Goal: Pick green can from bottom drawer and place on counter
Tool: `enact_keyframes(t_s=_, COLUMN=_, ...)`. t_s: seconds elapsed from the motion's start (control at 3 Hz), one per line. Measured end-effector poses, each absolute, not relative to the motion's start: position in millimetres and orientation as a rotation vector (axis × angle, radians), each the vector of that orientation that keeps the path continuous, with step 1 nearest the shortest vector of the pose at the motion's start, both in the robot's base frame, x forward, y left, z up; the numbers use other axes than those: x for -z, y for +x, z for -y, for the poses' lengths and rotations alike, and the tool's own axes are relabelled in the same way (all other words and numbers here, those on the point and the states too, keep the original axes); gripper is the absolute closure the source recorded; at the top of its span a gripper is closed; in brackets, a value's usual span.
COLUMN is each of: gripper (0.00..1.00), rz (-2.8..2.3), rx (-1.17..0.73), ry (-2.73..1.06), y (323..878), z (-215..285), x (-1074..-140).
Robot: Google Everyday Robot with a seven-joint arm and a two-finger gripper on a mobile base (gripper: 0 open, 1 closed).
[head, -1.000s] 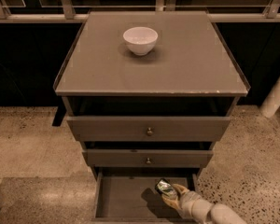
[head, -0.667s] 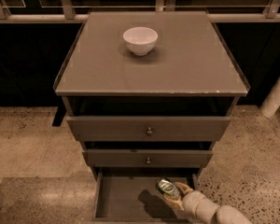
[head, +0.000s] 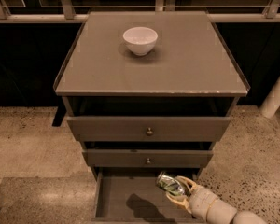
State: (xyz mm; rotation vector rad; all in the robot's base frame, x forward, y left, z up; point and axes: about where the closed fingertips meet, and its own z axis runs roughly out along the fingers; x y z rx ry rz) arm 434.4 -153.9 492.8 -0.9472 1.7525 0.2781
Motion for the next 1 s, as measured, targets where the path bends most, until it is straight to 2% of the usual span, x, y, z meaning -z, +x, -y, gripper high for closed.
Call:
enact_keyframes(t_s=0.33, gripper=1.00, rz=-1.687, rx=-0.236, ry=-1.019, y=430.5, z=139.7, x=-559.6)
enact_keyframes(t_s=1.0, gripper=1.00, rz=-1.636, rx=-0.258, ry=-1.051, y=427.4, z=136.4, x=-589.1)
